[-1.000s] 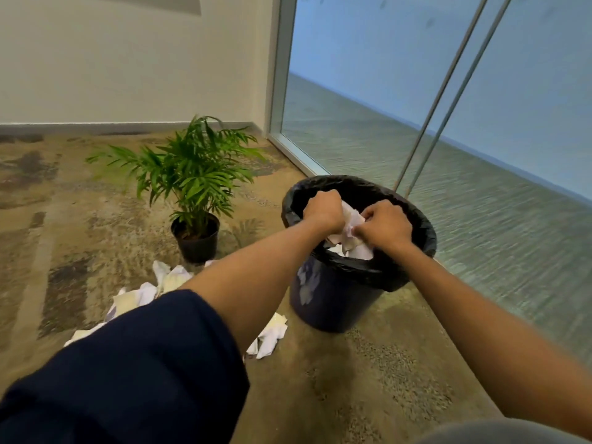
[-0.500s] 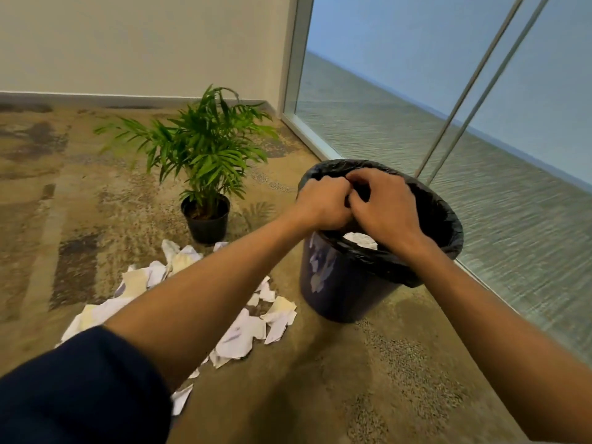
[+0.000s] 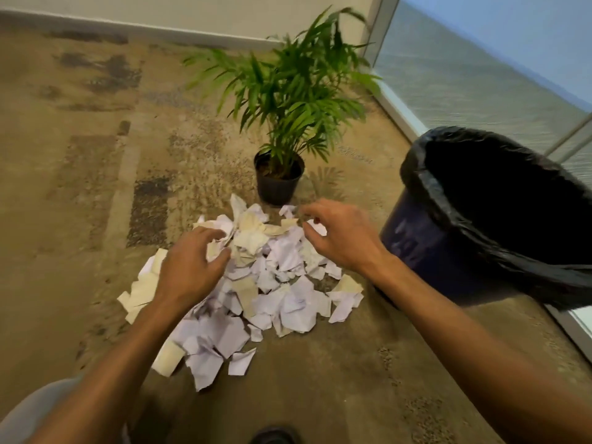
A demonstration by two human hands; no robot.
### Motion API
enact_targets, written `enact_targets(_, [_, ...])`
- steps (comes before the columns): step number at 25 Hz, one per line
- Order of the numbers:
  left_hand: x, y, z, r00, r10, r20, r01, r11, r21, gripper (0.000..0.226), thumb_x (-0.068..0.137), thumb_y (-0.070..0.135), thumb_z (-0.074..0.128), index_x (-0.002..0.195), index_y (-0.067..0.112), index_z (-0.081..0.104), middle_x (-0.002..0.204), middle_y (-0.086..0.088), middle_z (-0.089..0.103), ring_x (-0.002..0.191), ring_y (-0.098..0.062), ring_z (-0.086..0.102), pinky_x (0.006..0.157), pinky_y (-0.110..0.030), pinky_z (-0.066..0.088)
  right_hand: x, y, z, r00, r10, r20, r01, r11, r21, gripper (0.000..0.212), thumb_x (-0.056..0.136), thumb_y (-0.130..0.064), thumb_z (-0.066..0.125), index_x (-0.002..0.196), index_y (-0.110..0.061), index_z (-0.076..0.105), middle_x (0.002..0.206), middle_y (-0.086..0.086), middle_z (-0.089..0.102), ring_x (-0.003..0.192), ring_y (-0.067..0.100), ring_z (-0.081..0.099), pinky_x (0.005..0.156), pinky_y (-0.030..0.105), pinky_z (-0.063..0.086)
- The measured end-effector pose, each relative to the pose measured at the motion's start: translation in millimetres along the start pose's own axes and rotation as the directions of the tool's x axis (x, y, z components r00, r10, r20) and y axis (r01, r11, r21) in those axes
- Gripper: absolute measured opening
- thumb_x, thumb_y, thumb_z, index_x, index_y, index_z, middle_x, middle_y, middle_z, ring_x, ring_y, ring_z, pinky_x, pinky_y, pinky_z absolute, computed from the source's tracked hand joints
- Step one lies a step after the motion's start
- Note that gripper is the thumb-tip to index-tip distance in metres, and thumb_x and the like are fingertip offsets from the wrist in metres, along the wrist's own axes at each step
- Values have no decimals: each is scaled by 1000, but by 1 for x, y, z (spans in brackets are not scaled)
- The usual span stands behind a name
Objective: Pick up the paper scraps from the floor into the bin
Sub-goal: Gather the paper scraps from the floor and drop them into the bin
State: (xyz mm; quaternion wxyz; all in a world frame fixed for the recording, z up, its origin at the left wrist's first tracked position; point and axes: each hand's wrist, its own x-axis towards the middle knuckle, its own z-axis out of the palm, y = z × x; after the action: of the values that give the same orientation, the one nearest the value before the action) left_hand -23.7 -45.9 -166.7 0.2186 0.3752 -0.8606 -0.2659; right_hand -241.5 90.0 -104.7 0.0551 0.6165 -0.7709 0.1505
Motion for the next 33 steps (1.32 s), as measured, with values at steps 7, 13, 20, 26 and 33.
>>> enact_targets(7, [9,-59,9,977,-193,94,172,966,193,49,81,41,68,122,13,63,116,-10,65,105,-29,58,83,-40,49,22,-14,84,930,35,365,-42,999,12,41,94,-35,57,132,-21,57,126,0,62,112,21,59,85,37,51])
enact_targets(13, [11,-61,14,877,-354,326,225,900,373,91,72,64,65,144,21,31,149,-10,29,135,-31,27,102,-46,33,50,-35,124,881,-97,463,202,962,-183,67,90,-43,61,148,-21,35,153,9,36,135,27,39,102,41,40])
enact_targets(20, [9,-69,21,936,-274,223,200,931,305,23,76,38,61,74,17,51,83,-3,49,78,-28,54,53,-33,40,51,-32,126,924,-176,339,236,961,-145,35,93,-26,56,126,-16,63,115,4,69,96,25,64,74,34,50])
enact_targets(26, [9,-63,17,933,-287,215,197,911,361,27,74,40,62,85,16,55,93,-3,54,89,-27,54,60,-33,40,47,-28,114,941,-214,264,248,964,-100,30,87,-27,57,110,-14,71,95,3,71,83,23,61,67,32,44])
enact_targets(33, [5,-54,10,831,-478,283,287,806,518,81,71,42,71,134,11,29,127,-12,42,116,-32,44,72,-39,42,49,-38,118,944,-223,244,237,971,-27,30,83,-18,68,112,-13,72,98,5,72,89,25,65,72,36,50])
